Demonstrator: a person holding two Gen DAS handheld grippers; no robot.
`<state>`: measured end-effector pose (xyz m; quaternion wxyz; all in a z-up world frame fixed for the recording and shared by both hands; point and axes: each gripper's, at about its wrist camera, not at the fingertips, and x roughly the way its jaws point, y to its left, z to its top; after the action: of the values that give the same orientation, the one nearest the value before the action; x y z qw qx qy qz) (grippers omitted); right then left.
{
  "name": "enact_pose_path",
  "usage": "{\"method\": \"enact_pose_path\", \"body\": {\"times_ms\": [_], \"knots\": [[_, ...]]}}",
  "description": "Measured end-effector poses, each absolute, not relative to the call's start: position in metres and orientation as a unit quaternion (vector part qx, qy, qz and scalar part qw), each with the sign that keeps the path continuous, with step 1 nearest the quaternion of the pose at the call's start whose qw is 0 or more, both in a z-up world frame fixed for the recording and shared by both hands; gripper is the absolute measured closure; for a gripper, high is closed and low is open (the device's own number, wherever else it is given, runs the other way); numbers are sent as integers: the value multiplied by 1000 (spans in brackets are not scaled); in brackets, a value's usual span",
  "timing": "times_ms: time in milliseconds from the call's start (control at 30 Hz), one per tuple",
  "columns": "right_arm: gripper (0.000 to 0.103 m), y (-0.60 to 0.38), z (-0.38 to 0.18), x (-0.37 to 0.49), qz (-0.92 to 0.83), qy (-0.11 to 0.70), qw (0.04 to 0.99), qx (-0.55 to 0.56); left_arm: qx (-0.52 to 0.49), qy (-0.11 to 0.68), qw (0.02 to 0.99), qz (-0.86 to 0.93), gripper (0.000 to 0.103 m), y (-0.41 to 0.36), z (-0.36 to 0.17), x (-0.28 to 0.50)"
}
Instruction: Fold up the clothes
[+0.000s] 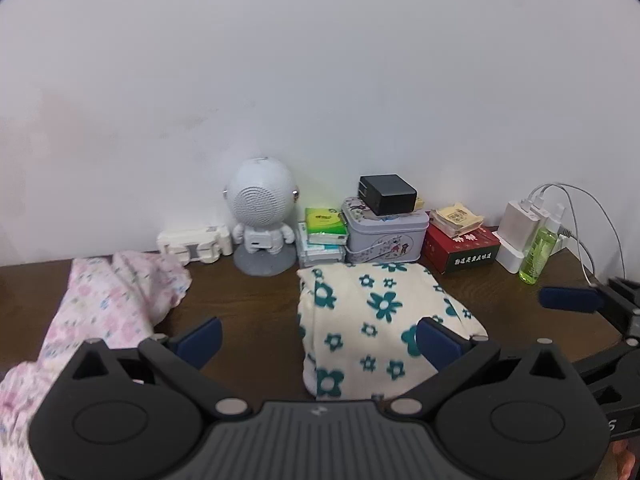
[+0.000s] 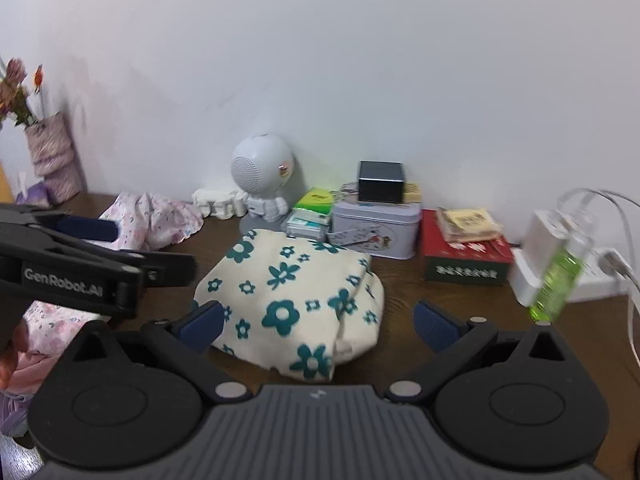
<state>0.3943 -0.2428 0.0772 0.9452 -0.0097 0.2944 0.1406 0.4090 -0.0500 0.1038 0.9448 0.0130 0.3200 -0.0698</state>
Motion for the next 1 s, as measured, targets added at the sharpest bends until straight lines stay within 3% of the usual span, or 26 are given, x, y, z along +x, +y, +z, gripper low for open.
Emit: {"method": "enact_pose_path", "body": {"times_ms": [1000], "knots": [[0, -243, 58, 183, 127, 307, 943, 7, -26, 278, 959, -37, 0, -19, 68, 178]]}}
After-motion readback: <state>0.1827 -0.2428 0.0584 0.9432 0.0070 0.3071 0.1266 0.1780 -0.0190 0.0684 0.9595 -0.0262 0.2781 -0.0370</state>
